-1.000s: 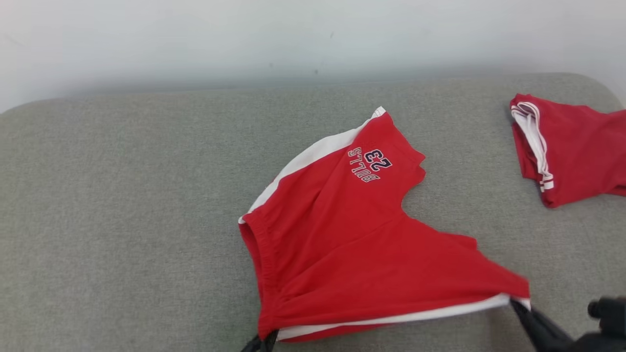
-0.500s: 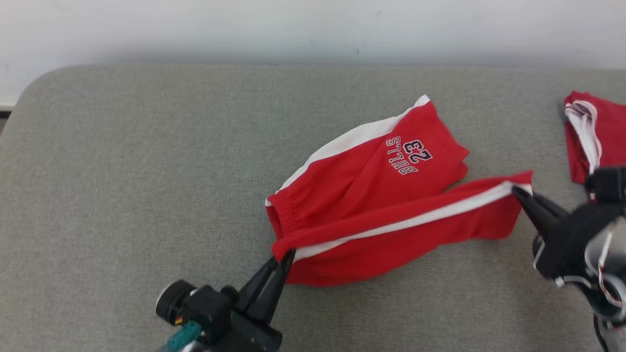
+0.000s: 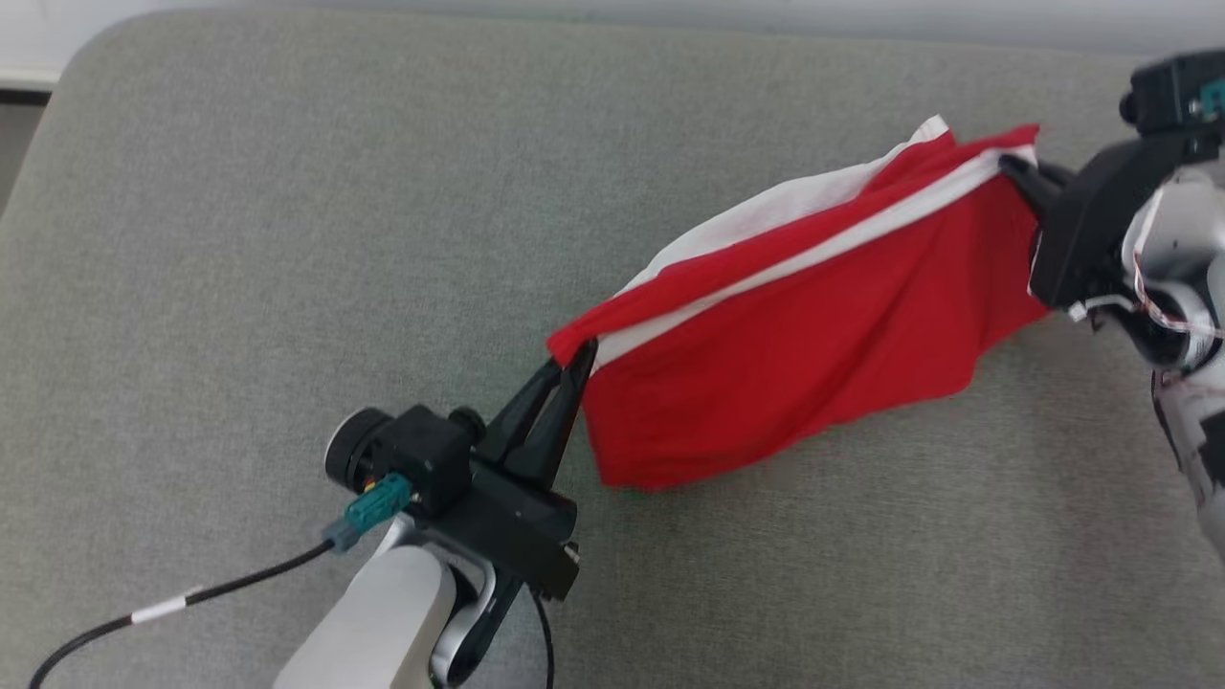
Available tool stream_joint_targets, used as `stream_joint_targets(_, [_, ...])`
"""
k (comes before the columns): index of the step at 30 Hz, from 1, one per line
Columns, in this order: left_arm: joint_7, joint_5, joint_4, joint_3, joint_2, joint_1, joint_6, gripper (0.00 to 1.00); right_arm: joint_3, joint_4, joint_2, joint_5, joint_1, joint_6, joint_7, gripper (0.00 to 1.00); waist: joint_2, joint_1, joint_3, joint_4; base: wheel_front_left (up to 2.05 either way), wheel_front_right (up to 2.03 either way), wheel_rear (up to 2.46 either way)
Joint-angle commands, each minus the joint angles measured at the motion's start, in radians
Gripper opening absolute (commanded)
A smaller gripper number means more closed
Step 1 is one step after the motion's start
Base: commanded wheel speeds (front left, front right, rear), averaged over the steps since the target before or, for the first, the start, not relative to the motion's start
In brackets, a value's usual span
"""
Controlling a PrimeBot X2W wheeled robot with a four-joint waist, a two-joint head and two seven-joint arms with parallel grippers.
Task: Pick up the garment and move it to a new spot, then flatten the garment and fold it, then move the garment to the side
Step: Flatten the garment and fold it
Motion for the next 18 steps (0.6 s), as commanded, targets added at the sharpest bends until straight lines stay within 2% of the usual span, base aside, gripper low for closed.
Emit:
stream_joint_targets(1, [-0.003,-0.001,0.008,0.002,-0.01,-0.026,0.002,0.0,0.014,0.029,0.002,-0.008,-0.043,-0.003,-0.009,0.0,-0.0002,-0.0002,0.047,0.038,0.0,0.0,0.0])
stream_joint_targets(10, [-0.003,-0.014,0.087,-0.009,-0.053,-0.125,0.002,0.0,0.131,0.272,0.032,-0.049,-0.27,-0.003,-0.059,0.0,-0.0002,-0.0002,0.113,0.065,0.0,0.0,0.0])
stream_joint_targets(11, [-0.003,-0.012,0.093,-0.01,-0.055,-0.129,0.002,0.0,0.139,0.29,0.036,-0.045,-0.279,-0.003,-0.065,0.04,-0.0002,-0.0002,0.114,0.064,0.0,0.0,0.0])
stream_joint_targets(12, [-0.003,-0.009,0.095,-0.009,-0.056,-0.131,0.002,0.0,0.152,0.296,0.039,-0.042,-0.285,-0.003,-0.082,0.34,-0.0002,-0.0002,0.113,0.062,0.0,0.0,0.0])
stream_joint_targets(13, [-0.003,-0.003,0.096,-0.007,-0.056,-0.132,0.002,0.44,0.16,0.309,0.041,-0.036,-0.29,-0.003,-0.093,1.0,-0.0002,-0.0002,0.11,0.06,0.0,0.0,0.0])
stream_joint_targets(14, [-0.003,0.009,0.095,-0.003,-0.054,-0.131,0.002,1.0,0.169,0.318,0.041,-0.026,-0.294,-0.003,-0.106,1.0,-0.0002,-0.0002,0.106,0.056,0.0,0.0,0.0])
stream_joint_targets(18, [-0.003,0.032,0.094,0.02,-0.055,-0.096,0.002,1.0,0.205,0.342,0.028,0.017,-0.288,-0.003,-0.151,1.0,-0.0002,-0.0002,0.082,0.038,0.0,0.0,0.0])
